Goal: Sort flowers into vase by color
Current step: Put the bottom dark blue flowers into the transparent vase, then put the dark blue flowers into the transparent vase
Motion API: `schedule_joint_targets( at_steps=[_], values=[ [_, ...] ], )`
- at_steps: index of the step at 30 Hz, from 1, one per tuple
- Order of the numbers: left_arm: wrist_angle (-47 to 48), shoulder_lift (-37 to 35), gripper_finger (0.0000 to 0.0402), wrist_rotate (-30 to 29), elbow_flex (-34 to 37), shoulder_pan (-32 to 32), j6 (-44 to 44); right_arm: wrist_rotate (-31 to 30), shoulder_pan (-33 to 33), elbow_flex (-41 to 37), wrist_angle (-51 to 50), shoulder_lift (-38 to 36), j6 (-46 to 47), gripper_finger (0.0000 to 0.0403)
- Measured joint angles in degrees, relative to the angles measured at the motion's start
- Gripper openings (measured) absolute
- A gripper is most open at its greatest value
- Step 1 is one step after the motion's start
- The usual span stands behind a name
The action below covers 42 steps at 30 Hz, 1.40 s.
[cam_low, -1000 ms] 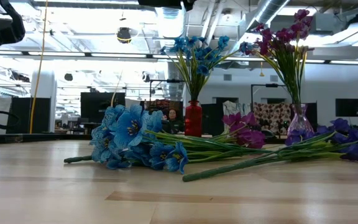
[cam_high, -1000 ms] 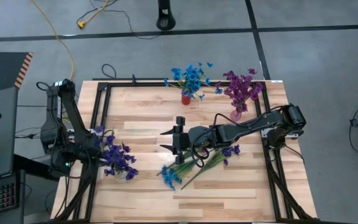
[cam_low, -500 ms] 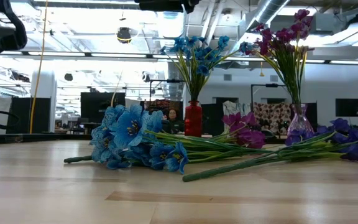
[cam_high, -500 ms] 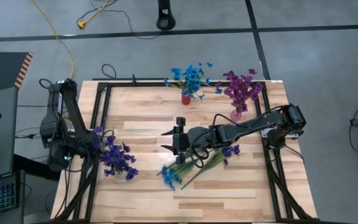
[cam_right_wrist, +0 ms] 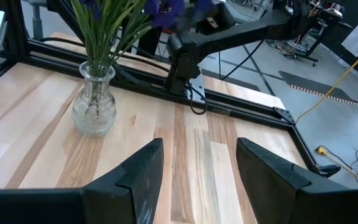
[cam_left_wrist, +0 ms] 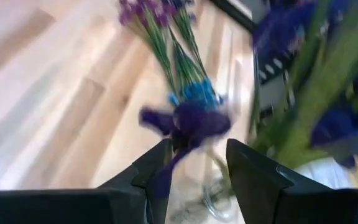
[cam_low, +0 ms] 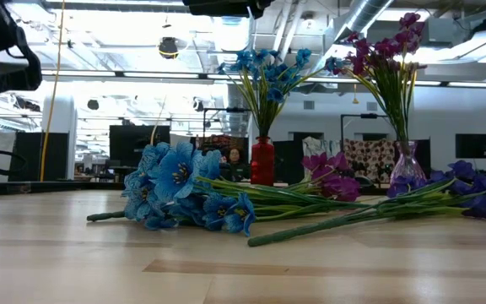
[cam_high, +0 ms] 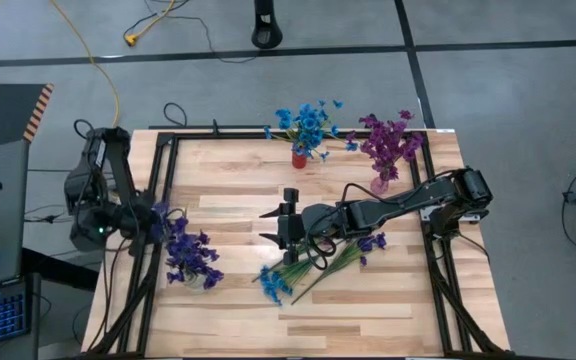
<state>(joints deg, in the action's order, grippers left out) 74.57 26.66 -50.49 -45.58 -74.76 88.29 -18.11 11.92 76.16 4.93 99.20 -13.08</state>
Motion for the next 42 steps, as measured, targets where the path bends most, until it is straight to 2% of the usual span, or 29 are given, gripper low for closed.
schedule_joint_targets(
  at_steps=[8, 15, 25, 32, 42],
  values=[
    [7.58, -3.19, 0.0139, -10.89, 0.00, 2.24, 7.29, 0.00, 0.00, 0.00, 0.02, 0.00, 0.00, 0.0230],
    [6.40, -3.46, 0.0139, -14.31, 0.00, 4.90, 7.69, 0.00, 0.00, 0.00, 0.02, 0.00, 0.15, 0.0230],
    [-7.25, -0.80, 0.0139, -16.34, 0.00, 9.06, -4.84, 0.00, 0.00, 0.00, -0.13, 0.00, 0.12, 0.0230],
    [-13.92, 2.18, 0.0139, -12.19, 0.00, 16.90, -11.50, 0.00, 0.00, 0.00, -0.17, 0.00, 0.10, 0.0230],
    [-27.81, 5.61, 0.0139, 3.01, 0.00, 35.08, -32.17, 0.00, 0.00, 0.00, -0.26, 0.00, -0.54, 0.0230]
  ],
)
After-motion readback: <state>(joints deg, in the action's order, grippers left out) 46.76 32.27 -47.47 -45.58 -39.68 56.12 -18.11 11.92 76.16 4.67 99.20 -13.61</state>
